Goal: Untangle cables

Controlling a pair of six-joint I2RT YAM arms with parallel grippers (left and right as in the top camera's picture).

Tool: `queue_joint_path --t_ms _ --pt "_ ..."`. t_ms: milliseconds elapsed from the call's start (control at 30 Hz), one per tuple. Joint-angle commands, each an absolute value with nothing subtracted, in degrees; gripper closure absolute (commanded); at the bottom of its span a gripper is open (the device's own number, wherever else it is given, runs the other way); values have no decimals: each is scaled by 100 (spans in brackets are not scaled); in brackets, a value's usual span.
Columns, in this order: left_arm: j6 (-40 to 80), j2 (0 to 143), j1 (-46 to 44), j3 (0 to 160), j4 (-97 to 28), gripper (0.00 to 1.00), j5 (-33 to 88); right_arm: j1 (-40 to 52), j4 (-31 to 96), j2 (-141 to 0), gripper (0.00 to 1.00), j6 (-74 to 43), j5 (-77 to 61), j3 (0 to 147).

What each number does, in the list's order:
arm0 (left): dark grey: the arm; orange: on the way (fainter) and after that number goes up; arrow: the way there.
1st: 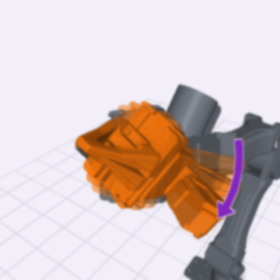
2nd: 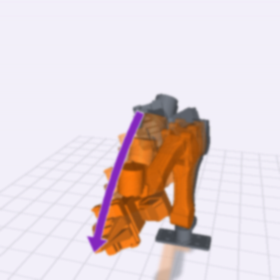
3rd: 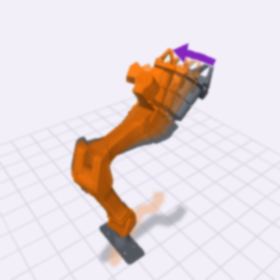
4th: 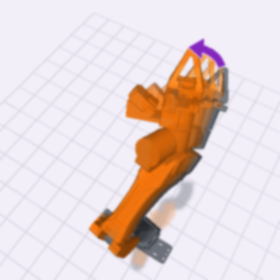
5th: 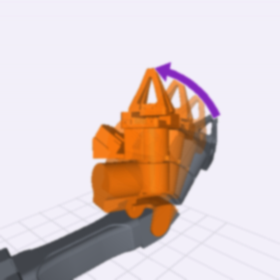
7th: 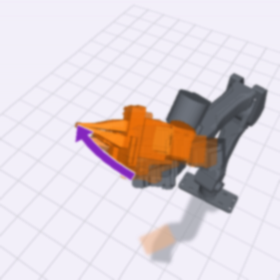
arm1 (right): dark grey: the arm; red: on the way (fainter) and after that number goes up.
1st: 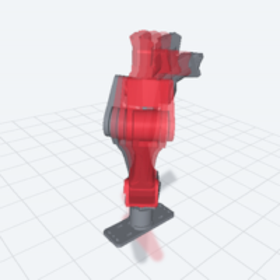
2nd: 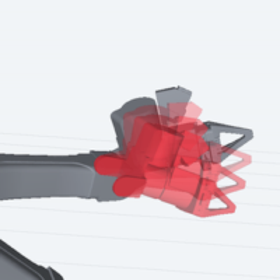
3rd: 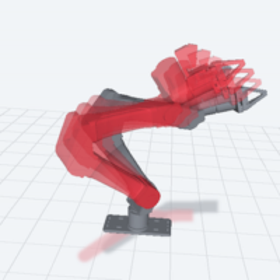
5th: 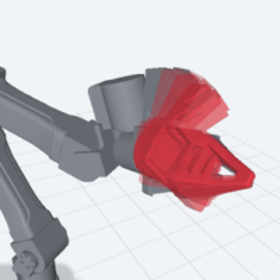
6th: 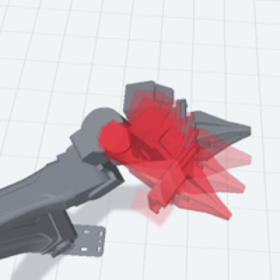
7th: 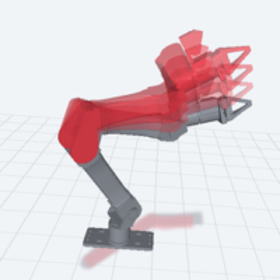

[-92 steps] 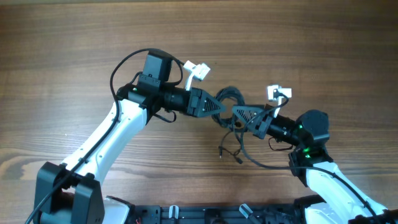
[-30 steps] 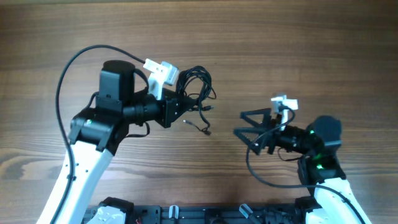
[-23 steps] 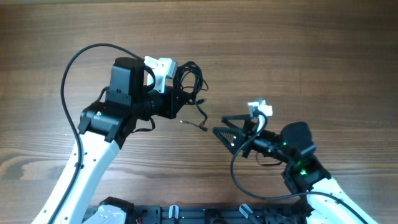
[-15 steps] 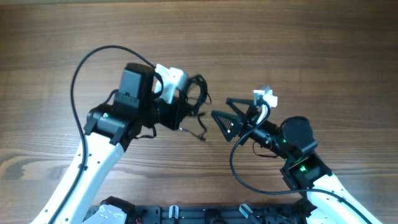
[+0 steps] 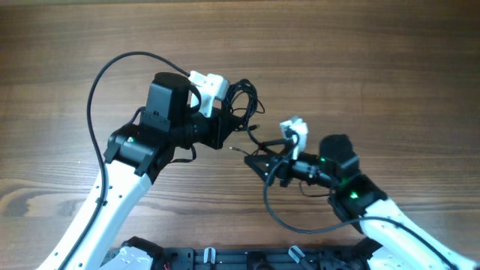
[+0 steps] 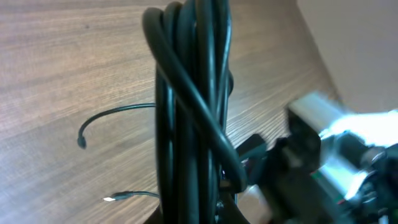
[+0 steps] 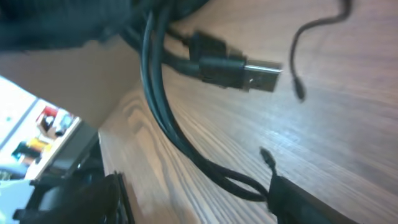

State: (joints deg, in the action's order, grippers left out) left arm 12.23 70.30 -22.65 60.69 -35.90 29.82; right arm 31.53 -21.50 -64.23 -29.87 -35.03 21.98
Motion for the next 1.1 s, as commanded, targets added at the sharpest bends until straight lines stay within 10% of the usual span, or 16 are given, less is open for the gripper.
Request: queue_joint_path --t_ms 0,133,567,767,1067 --pt "1894 7041 -2239 6097 -3760 96 3020 3240 -3044 -7059 32 -2856 -3645 2261" --pt "1885 7041 -2154 6097 -4058 96 3011 3194 -3249 -7467 92 -3127 -2587 2261" --pt "384 7041 -1310 6097 -4466 96 3804 2178 -2436 -6687 96 -3321 -2707 2261" --pt "-158 7041 -1409 6097 -4576 96 3935 2176 -2486 -6685 33 -2961 -3603 2261" --pt "-434 7041 -1413 6097 -4783 96 3251 2167 -4322 -6689 21 -3767 -5527 2261"
